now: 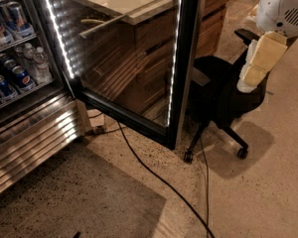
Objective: Close right fridge door
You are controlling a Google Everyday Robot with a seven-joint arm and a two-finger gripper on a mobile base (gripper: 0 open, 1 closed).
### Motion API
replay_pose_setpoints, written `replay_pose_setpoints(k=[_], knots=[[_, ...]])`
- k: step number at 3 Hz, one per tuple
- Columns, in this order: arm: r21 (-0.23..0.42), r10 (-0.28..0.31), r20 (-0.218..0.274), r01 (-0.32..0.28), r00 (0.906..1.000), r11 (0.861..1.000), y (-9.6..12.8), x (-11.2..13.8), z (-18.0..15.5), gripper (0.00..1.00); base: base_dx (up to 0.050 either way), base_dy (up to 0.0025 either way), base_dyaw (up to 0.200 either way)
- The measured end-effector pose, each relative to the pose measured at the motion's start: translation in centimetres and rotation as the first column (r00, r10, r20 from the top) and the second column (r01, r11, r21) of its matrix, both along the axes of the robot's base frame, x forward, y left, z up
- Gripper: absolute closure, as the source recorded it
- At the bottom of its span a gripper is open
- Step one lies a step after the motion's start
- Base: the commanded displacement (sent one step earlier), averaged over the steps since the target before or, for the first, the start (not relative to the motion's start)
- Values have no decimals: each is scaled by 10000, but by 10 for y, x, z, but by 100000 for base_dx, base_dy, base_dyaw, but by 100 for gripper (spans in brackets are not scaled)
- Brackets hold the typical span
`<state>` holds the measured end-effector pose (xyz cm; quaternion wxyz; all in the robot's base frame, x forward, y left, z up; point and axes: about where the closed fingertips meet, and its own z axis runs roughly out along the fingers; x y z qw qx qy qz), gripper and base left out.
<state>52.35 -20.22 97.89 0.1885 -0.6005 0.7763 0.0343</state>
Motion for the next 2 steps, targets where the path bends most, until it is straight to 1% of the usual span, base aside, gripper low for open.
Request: replay_pose_setpoints(k=[1, 2], knots=[[725, 206, -48, -202, 9998, 9972, 1, 9, -4, 0, 0, 0, 0], [726, 205, -53, -200, 9998, 9972, 1, 10, -4, 0, 0, 0, 0]])
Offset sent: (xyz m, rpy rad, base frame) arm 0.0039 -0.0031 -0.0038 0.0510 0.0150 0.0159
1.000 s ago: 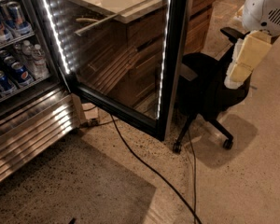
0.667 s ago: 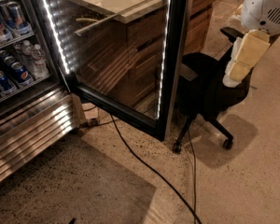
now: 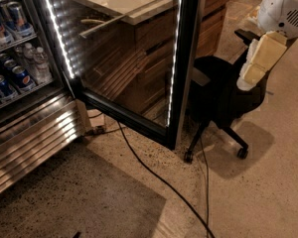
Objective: Close right fridge door
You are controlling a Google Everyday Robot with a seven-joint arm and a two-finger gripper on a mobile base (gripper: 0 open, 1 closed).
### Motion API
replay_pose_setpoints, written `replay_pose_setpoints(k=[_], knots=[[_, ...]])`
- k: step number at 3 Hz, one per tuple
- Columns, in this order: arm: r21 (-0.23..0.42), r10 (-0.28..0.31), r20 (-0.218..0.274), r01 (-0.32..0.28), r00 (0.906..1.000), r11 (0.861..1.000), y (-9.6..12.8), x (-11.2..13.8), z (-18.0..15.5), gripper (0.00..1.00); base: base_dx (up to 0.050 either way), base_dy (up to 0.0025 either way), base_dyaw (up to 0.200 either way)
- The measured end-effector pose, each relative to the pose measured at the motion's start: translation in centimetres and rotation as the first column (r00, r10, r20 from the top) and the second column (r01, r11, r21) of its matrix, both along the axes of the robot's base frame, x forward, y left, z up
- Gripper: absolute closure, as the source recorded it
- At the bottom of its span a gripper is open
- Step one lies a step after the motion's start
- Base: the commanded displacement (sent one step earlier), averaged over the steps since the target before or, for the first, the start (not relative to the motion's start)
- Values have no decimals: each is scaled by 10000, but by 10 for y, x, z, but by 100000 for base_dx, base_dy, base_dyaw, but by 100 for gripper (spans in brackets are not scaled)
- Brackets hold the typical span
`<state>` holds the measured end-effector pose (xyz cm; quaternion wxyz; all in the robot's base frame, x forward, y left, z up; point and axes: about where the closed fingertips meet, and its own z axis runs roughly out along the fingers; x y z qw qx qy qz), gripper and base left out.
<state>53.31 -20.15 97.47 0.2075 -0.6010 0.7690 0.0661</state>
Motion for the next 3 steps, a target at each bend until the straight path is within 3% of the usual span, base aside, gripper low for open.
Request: replay_pose_setpoints(k=[2, 3], knots=[[105, -243, -744, 251, 9969, 9996, -7, 20, -44, 0, 0, 0, 0], [106, -243, -744, 251, 9969, 9996, -7, 20, -44, 0, 0, 0, 0]])
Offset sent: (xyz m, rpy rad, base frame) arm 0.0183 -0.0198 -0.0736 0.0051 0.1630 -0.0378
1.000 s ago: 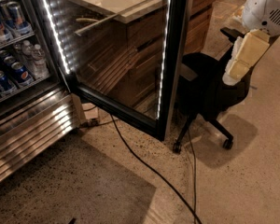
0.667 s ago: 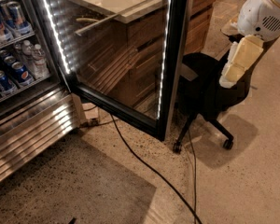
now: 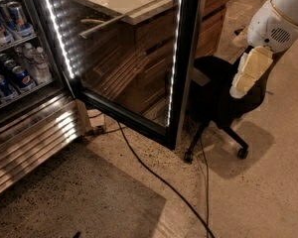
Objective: Close right fridge door
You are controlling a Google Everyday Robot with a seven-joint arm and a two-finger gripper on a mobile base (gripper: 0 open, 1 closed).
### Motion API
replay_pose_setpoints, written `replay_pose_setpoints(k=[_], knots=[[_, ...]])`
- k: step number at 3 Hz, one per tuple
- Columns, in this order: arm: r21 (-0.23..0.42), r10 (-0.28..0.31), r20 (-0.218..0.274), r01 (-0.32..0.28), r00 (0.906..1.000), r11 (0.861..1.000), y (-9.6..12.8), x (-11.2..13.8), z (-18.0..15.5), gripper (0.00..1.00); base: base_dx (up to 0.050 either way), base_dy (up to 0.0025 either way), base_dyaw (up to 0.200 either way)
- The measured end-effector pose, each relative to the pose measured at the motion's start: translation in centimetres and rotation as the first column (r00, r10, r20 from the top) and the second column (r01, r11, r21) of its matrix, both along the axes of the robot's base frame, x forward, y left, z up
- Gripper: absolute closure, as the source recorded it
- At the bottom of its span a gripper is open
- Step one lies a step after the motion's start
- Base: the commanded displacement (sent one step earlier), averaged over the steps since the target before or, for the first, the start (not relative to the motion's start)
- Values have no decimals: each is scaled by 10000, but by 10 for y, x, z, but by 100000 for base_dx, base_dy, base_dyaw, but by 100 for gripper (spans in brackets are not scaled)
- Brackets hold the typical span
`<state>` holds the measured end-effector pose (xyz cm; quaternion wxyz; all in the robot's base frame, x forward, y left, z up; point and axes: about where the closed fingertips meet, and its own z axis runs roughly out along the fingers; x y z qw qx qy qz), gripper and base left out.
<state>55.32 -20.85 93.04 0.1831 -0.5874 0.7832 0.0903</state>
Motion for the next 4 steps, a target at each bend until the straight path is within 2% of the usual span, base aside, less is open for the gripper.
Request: replay_pose_setpoints(k=[1, 4], knots=[[0, 0, 0, 0, 10000, 10000, 0, 0, 0, 19, 0, 0, 0], [0, 0, 1, 0, 10000, 10000, 0, 0, 0, 89, 0, 0, 0]])
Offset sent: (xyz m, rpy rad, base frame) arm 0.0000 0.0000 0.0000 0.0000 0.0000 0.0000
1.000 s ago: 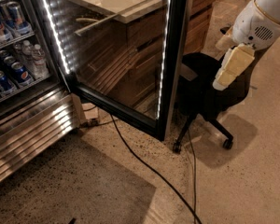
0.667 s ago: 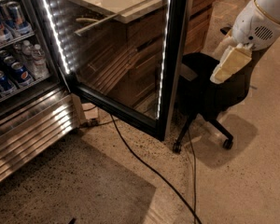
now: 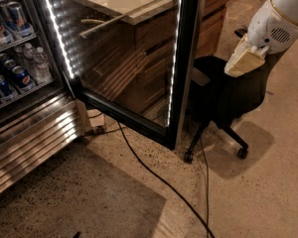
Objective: Close right fridge door
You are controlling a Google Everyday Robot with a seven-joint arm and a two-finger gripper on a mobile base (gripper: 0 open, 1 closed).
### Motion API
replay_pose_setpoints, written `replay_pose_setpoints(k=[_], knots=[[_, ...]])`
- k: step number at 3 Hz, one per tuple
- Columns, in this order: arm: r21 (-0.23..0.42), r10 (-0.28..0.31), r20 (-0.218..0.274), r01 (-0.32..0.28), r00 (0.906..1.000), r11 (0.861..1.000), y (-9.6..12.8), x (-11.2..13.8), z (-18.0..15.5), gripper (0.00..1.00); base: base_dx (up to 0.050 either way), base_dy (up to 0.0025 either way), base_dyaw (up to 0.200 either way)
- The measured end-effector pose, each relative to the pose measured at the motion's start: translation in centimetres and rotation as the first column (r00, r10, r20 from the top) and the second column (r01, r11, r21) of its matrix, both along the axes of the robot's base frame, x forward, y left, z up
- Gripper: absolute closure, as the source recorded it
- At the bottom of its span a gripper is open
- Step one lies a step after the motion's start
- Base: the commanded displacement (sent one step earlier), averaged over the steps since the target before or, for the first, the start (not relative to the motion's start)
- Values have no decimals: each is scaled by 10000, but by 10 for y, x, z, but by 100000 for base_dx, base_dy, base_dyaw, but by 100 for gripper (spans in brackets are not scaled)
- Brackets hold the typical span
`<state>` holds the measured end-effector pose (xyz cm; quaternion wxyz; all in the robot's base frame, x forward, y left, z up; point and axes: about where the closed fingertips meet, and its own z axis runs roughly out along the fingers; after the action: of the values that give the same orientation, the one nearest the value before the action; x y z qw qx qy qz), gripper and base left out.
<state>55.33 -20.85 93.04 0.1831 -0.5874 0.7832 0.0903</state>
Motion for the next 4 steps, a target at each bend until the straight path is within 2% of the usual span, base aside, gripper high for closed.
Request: replay_pose_setpoints(k=[1, 2, 3, 4], knots=[[0, 0, 0, 0, 10000, 10000, 0, 0, 0, 100, 0, 0, 0], [0, 0, 0, 0, 10000, 10000, 0, 0, 0, 100, 3696, 155, 8411], [0, 0, 0, 0, 10000, 10000, 0, 0, 0, 100, 3740, -247, -13199], [0, 0, 0, 0, 10000, 10000, 0, 0, 0, 100, 4695, 2, -3]])
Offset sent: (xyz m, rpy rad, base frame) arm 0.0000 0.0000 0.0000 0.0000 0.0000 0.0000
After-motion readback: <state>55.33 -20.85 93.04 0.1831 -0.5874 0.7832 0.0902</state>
